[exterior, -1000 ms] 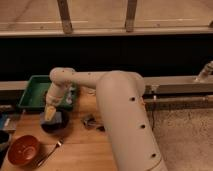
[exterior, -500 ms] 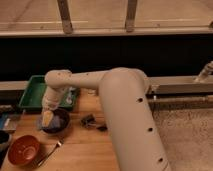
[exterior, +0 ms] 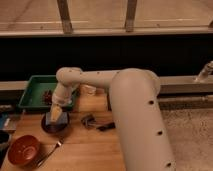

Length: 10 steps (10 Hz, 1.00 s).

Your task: Wipe purple bowl with sponge

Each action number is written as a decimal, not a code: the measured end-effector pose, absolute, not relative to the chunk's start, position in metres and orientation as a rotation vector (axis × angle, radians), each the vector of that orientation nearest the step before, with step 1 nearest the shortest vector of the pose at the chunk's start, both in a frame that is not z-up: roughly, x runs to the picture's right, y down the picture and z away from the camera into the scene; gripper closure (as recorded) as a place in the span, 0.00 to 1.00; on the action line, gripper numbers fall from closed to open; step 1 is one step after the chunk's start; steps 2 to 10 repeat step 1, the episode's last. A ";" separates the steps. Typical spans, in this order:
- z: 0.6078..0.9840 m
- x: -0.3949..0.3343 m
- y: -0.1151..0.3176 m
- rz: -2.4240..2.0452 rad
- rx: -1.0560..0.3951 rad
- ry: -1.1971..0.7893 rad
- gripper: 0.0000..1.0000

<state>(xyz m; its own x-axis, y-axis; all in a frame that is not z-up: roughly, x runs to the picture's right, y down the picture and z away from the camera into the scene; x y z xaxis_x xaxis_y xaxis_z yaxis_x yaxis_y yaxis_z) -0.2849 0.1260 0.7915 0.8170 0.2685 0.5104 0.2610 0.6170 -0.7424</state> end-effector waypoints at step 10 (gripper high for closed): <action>0.794 -0.287 0.123 0.000 -0.926 -0.655 1.00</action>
